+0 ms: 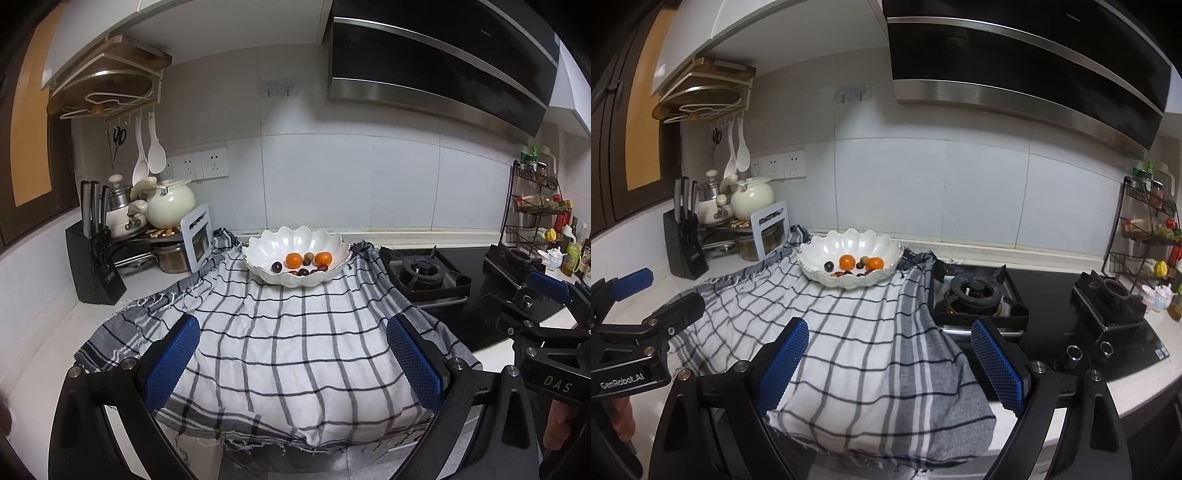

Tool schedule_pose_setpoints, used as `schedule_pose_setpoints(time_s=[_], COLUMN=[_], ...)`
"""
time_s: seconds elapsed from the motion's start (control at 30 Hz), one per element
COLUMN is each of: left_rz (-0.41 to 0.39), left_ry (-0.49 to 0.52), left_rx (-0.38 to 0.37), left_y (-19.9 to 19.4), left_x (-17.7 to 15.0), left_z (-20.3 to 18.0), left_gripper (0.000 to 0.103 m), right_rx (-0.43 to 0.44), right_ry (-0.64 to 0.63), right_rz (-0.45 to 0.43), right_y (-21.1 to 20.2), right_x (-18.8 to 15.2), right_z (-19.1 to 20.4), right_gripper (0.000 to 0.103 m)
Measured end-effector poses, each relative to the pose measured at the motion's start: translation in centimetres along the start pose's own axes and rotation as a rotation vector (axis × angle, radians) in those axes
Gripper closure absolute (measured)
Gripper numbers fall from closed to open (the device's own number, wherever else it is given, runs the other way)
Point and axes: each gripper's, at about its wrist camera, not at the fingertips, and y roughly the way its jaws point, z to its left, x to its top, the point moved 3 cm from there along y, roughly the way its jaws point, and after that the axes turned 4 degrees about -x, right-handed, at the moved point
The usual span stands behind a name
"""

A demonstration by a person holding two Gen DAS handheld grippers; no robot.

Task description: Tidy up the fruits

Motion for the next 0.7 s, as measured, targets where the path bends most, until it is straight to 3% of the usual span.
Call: schedule_pose_setpoints(time_s=[0.7], left_rz=[-0.044], left_ry=[0.014], left_rx=[0.016], left_y=[-2.5], left_x=[-0.1], left_z=[-0.7], left_gripper=[0.000], right_rx=[0.018], right_ry=[0.022], right_rz=[-0.008], right_y=[-2.1], right_x=[-0.7], right_z=[-0.5], right_gripper=[0.012])
